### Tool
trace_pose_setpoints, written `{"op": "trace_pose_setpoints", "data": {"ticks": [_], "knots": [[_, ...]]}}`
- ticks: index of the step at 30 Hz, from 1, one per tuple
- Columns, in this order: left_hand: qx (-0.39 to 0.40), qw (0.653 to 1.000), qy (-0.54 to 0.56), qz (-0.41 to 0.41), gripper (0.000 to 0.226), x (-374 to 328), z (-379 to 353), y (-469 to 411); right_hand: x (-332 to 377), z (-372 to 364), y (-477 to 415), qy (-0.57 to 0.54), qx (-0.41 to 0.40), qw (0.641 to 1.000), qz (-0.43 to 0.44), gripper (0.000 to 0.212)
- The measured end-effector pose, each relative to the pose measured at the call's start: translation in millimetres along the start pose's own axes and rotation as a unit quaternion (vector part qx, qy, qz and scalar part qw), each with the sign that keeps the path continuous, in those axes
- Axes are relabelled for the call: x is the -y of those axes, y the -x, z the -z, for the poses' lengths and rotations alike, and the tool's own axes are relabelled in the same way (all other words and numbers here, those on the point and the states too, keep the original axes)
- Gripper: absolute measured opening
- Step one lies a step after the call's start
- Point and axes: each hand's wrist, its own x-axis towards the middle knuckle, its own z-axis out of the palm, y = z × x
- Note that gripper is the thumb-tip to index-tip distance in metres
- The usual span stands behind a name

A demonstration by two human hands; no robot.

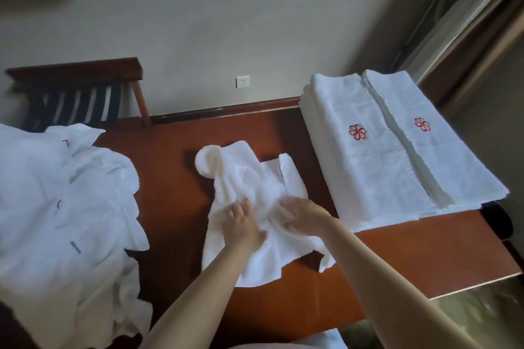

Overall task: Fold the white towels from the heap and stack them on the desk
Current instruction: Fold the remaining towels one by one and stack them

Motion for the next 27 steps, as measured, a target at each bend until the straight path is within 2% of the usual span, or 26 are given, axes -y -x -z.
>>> {"op": "trace_pose_setpoints", "data": {"ticks": [4, 7, 12, 16, 18, 19, 20, 21, 23, 24, 25, 27], "knots": [[0.04, 0.996, 0.001, -0.082, 0.09, 20, 11, -14, 1, -5, 12, 0.018, -0.022, 1.0, -0.011, 0.061], [0.09, 0.985, -0.035, -0.14, 0.086, 40, 29, -27, 10, -15, 22, 0.036, 0.016, 0.999, -0.005, 0.069], [0.102, 0.979, -0.018, -0.175, 0.075, 49, 37, -28, 29, -42, 35, 0.021, 0.049, 0.998, 0.02, 0.067], [0.11, 0.977, 0.047, -0.176, 0.064, 49, 34, -23, 38, -56, 39, -0.016, 0.13, 0.991, 0.026, 0.064], [0.116, 0.975, 0.058, -0.182, 0.062, 53, 31, -18, 38, -53, 40, -0.069, 0.192, 0.979, 0.014, 0.055], [0.115, 0.973, 0.056, -0.191, 0.061, 56, 28, -15, 37, -51, 41, -0.1, 0.198, 0.975, 0.014, 0.048], [0.11, 0.972, 0.053, -0.201, 0.061, 58, 25, -11, 35, -51, 40, -0.122, 0.169, 0.978, 0.015, 0.04], [0.106, 0.971, 0.052, -0.209, 0.062, 61, 22, -6, 34, -50, 39, -0.135, 0.107, 0.985, 0.008, 0.033], [0.108, 0.969, 0.049, -0.215, 0.067, 69, 17, 2, 29, -50, 40, -0.107, -0.077, 0.991, -0.024, 0.025], [0.113, 0.969, 0.046, -0.217, 0.071, 72, 15, 6, 26, -51, 41, -0.056, -0.162, 0.985, -0.026, 0.027], [0.116, 0.968, 0.038, -0.219, 0.074, 75, 13, 9, 22, -53, 41, 0.008, -0.21, 0.978, -0.007, 0.034], [0.115, 0.968, 0.013, -0.221, 0.078, 78, 9, 16, 14, -60, 40, 0.102, -0.21, 0.971, 0.041, 0.053]]}}
